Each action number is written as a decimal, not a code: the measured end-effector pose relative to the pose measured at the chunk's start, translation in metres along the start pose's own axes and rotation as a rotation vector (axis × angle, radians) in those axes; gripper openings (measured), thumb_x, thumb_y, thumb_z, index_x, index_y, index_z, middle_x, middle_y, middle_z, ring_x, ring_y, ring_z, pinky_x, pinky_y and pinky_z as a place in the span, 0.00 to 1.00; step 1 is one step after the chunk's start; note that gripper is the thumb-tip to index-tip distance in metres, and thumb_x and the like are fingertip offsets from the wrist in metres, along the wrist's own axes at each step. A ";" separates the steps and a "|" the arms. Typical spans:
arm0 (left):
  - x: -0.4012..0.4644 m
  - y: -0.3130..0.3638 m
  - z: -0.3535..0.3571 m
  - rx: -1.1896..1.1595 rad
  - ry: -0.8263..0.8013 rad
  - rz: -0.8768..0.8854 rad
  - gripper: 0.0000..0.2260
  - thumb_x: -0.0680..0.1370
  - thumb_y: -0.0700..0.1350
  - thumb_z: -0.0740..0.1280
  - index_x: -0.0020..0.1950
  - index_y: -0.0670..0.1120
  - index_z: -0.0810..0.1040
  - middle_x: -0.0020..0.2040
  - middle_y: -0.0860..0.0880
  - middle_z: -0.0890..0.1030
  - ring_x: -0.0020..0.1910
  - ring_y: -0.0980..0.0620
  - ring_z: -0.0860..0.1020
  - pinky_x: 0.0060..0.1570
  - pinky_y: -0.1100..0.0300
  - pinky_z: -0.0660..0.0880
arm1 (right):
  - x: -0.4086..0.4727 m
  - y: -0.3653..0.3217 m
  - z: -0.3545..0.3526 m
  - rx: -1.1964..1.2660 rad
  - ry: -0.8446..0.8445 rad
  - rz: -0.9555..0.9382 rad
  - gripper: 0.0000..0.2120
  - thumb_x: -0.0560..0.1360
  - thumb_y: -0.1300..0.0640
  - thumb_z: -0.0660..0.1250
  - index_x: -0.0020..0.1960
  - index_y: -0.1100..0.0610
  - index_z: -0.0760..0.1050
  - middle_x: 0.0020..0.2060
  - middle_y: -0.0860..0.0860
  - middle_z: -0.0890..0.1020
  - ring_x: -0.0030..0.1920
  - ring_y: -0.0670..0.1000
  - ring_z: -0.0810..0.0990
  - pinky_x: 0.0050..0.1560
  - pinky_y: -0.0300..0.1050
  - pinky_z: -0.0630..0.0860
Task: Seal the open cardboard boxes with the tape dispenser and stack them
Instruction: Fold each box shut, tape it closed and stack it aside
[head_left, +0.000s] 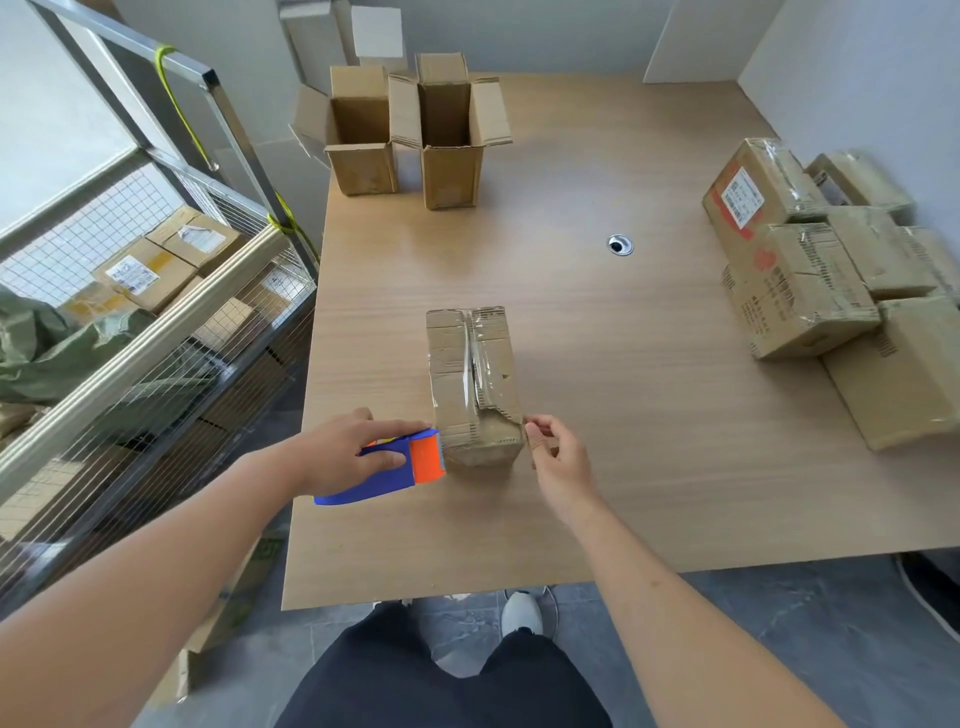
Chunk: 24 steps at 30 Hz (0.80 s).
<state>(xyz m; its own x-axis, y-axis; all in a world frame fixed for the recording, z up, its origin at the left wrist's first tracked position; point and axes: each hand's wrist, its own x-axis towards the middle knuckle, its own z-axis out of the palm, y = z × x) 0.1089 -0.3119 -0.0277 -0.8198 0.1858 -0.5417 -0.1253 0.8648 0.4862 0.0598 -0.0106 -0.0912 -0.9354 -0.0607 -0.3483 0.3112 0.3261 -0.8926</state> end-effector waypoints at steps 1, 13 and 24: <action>0.000 0.000 0.000 -0.001 -0.005 0.002 0.22 0.84 0.59 0.60 0.73 0.79 0.57 0.53 0.53 0.72 0.50 0.55 0.73 0.49 0.57 0.69 | 0.000 0.002 0.004 -0.004 -0.030 0.016 0.10 0.84 0.50 0.62 0.64 0.44 0.76 0.48 0.46 0.82 0.41 0.44 0.78 0.46 0.47 0.76; 0.000 -0.001 -0.001 -0.039 -0.010 0.032 0.22 0.84 0.60 0.60 0.67 0.85 0.54 0.54 0.52 0.72 0.50 0.54 0.74 0.48 0.59 0.70 | 0.004 -0.025 0.021 -0.971 -0.156 -0.820 0.33 0.84 0.37 0.49 0.84 0.50 0.49 0.83 0.53 0.48 0.83 0.52 0.45 0.81 0.52 0.46; -0.016 -0.030 0.007 -0.203 -0.030 0.077 0.23 0.84 0.59 0.61 0.72 0.81 0.57 0.53 0.54 0.73 0.51 0.55 0.74 0.53 0.57 0.71 | 0.014 -0.004 0.037 -1.196 -0.091 -0.996 0.40 0.77 0.56 0.68 0.82 0.38 0.52 0.83 0.50 0.52 0.82 0.55 0.50 0.80 0.59 0.54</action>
<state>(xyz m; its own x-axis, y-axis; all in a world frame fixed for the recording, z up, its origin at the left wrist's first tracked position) 0.1293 -0.3379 -0.0388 -0.8149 0.2641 -0.5159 -0.1751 0.7363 0.6536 0.0512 -0.0475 -0.1031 -0.6490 -0.7417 0.1692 -0.7567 0.6524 -0.0423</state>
